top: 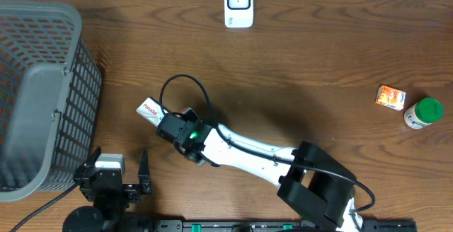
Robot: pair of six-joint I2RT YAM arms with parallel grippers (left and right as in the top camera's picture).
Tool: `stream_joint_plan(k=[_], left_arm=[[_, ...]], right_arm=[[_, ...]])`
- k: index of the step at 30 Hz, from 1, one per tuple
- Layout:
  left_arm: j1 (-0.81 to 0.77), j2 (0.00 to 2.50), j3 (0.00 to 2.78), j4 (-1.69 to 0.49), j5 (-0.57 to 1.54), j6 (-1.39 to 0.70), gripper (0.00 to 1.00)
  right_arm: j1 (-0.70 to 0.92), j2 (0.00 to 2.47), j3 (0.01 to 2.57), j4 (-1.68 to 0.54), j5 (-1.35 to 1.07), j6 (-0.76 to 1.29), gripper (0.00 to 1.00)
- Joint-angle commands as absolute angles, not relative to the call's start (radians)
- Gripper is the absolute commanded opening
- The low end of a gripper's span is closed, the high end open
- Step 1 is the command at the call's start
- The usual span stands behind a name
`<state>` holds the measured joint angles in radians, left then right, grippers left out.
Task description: Scan the item barcode
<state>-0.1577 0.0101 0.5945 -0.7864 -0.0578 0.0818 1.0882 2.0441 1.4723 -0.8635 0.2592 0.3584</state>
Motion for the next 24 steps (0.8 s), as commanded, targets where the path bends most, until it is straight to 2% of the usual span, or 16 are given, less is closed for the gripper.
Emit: stream_joint_plan(k=[1, 5, 13, 14, 17, 24], left_arm=[[-0.154, 0.004, 0.593, -0.786, -0.056, 0.08, 0.93], [-0.154, 0.004, 0.593, -0.785, -0.056, 0.08, 0.93], [-0.154, 0.004, 0.593, -0.785, -0.056, 0.08, 0.93], [-0.154, 0.004, 0.593, -0.785, -0.056, 0.08, 0.93], [-0.154, 0.004, 0.593, -0.785, -0.056, 0.08, 0.93], [-0.154, 0.004, 0.593, -0.785, -0.056, 0.08, 0.93]], right_arm=[[1.109, 2.051, 1.469, -0.864, 0.276, 0.374, 0.48], [1.109, 2.051, 1.469, -0.864, 0.271, 0.374, 0.35], [1.109, 2.051, 1.468, -0.864, 0.253, 0.389, 0.25], [1.109, 2.051, 1.468, -0.865, 0.253, 0.389, 0.22], [1.109, 2.051, 1.468, -0.867, 0.253, 0.389, 0.03], [1.108, 2.051, 1.468, -0.867, 0.253, 0.389, 0.01]])
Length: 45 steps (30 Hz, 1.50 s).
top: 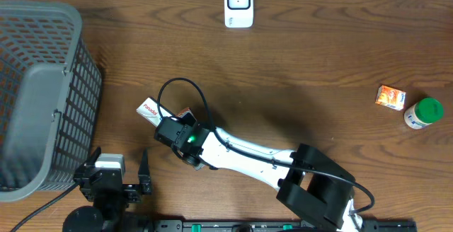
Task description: Scan the item barcode
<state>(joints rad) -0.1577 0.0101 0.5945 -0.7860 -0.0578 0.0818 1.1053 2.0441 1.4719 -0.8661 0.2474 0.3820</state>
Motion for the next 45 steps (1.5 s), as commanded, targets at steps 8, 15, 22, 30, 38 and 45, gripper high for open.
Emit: stream_joint_plan(k=[8, 15, 22, 30, 38, 45], left_arm=[[-0.154, 0.004, 0.593, -0.785, -0.056, 0.08, 0.93], [-0.154, 0.004, 0.593, -0.785, -0.056, 0.08, 0.93], [-0.154, 0.004, 0.593, -0.785, -0.056, 0.08, 0.93], [-0.154, 0.004, 0.593, -0.785, -0.056, 0.08, 0.93], [-0.154, 0.004, 0.593, -0.785, -0.056, 0.08, 0.93], [-0.154, 0.004, 0.593, -0.786, -0.056, 0.08, 0.93]], right_arm=[[1.039, 2.051, 1.47, -0.847, -0.068, 0.333, 0.01], [0.83, 2.051, 1.472, -0.845, -0.607, 0.208, 0.01], [0.574, 2.051, 1.472, -0.859, -0.864, 0.119, 0.01], [0.6, 2.048, 1.472, -0.981, -0.779, 0.018, 0.35], [0.762, 2.048, 1.472, -0.87, -0.659, 0.157, 0.01], [0.873, 2.049, 1.472, -0.712, -0.464, 0.265, 0.01]])
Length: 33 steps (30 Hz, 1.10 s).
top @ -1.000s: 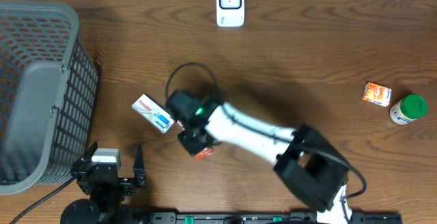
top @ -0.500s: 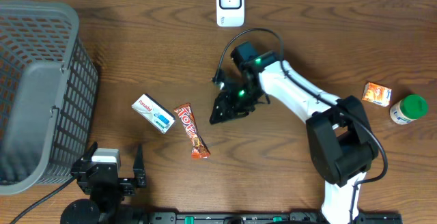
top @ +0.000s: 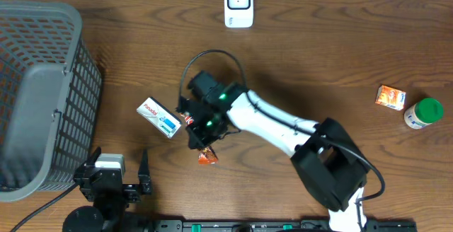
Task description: Scan the item barcode
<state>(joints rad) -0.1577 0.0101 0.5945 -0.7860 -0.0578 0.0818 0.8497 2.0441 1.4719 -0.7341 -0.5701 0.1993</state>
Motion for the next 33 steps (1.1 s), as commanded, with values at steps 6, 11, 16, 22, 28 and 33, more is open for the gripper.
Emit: stream_joint_plan(k=[6, 11, 16, 22, 28, 33], left_arm=[[-0.154, 0.004, 0.593, -0.785, -0.056, 0.08, 0.93], [-0.154, 0.004, 0.593, -0.785, -0.056, 0.08, 0.93], [-0.154, 0.004, 0.593, -0.785, -0.056, 0.08, 0.93], [-0.154, 0.004, 0.593, -0.785, -0.056, 0.08, 0.93], [-0.154, 0.004, 0.593, -0.785, -0.056, 0.08, 0.93], [-0.154, 0.004, 0.593, -0.785, -0.056, 0.08, 0.93]], right_arm=[[0.901, 2.062, 1.472, -0.622, -0.359, 0.277, 0.01], [0.891, 2.116, 1.472, -0.542, -0.358, 0.279, 0.01], [0.874, 2.17, 1.472, -0.535, -0.355, 0.295, 0.01], [0.841, 2.168, 1.479, -0.585, -0.191, 0.304, 0.01], [0.742, 2.167, 1.516, -0.676, -0.159, 0.302, 0.01], [0.674, 2.164, 1.54, -0.709, -0.228, 0.235, 0.01]])
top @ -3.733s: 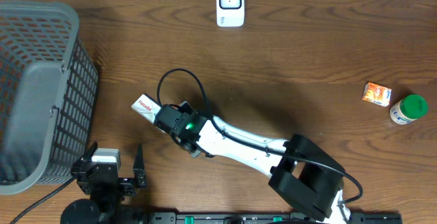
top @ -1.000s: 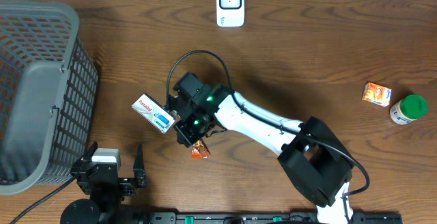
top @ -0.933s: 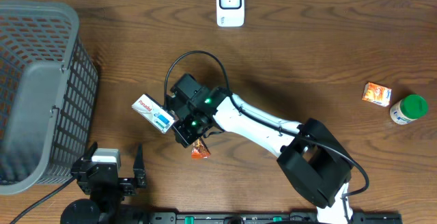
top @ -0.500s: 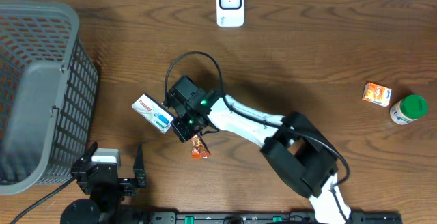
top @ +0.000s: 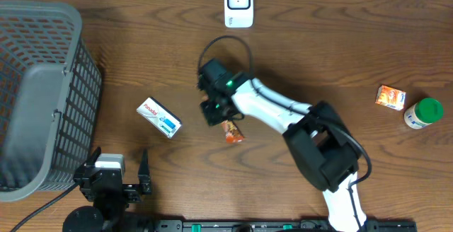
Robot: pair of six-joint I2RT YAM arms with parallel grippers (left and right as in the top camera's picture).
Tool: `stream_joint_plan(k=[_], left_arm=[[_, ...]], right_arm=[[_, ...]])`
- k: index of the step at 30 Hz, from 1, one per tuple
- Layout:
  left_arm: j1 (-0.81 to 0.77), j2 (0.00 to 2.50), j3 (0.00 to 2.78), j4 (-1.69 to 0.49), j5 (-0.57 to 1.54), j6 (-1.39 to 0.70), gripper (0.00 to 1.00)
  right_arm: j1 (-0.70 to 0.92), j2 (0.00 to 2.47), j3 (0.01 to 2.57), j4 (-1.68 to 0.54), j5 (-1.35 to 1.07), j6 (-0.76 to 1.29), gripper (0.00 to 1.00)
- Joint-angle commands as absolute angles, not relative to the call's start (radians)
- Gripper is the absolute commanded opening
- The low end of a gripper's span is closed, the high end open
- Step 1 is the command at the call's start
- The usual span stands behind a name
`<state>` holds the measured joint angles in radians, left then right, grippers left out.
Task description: Scan the item barcode
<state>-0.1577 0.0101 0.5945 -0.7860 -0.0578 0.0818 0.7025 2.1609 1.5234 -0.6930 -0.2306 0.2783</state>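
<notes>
My right gripper [top: 218, 117] hangs over the middle of the table, shut on a small orange-red packet [top: 234, 131] that dangles from it on the near right side. The white barcode scanner [top: 238, 4] stands at the table's far edge, well beyond the gripper. To the left of the gripper, a white box with blue print [top: 159, 117] lies flat on the wood. My left gripper [top: 119, 167] rests at the near left edge with its fingers apart and nothing between them.
A grey mesh basket [top: 42, 90] fills the left side. At the far right lie a small orange box [top: 391, 97] and a white bottle with a green lid [top: 423, 112]. The right arm's cable loops above the wrist [top: 226, 48].
The right gripper, still holding the orange-red packet, now sits farther right and closer to the scanner. The packet has shifted from near the front to the table's middle. The white box stayed put.
The right gripper was first down beside the white box, covering part of it. Shortly after, a red item showed at its fingers there. Later it held the orange-red packet clear of the box, and now holds it over mid-table. The left arm never moved.
</notes>
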Motion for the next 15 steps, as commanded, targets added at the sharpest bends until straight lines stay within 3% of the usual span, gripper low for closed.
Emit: stream_joint_plan(k=[1, 4, 8, 11, 13, 15], left_arm=[[-0.154, 0.004, 0.593, -0.786, -0.056, 0.08, 0.93], [-0.154, 0.004, 0.593, -0.785, -0.056, 0.08, 0.93], [-0.154, 0.004, 0.593, -0.785, -0.056, 0.08, 0.93], [-0.154, 0.004, 0.593, -0.785, -0.056, 0.08, 0.93], [-0.154, 0.004, 0.593, -0.785, -0.056, 0.08, 0.93], [-0.154, 0.004, 0.593, -0.786, -0.056, 0.08, 0.93]], right_arm=[[0.667, 2.161, 1.552, -0.727, -0.259, 0.209, 0.03], [0.662, 2.143, 1.592, -0.803, -0.305, 0.155, 0.26], [0.683, 2.086, 1.625, -0.906, -0.3, 0.141, 0.38], [0.713, 2.033, 1.625, -0.968, -0.261, 0.142, 0.78], [0.744, 1.996, 1.624, -1.016, -0.187, 0.178, 0.99], [0.773, 1.974, 1.624, -1.046, -0.099, 0.231, 0.99]])
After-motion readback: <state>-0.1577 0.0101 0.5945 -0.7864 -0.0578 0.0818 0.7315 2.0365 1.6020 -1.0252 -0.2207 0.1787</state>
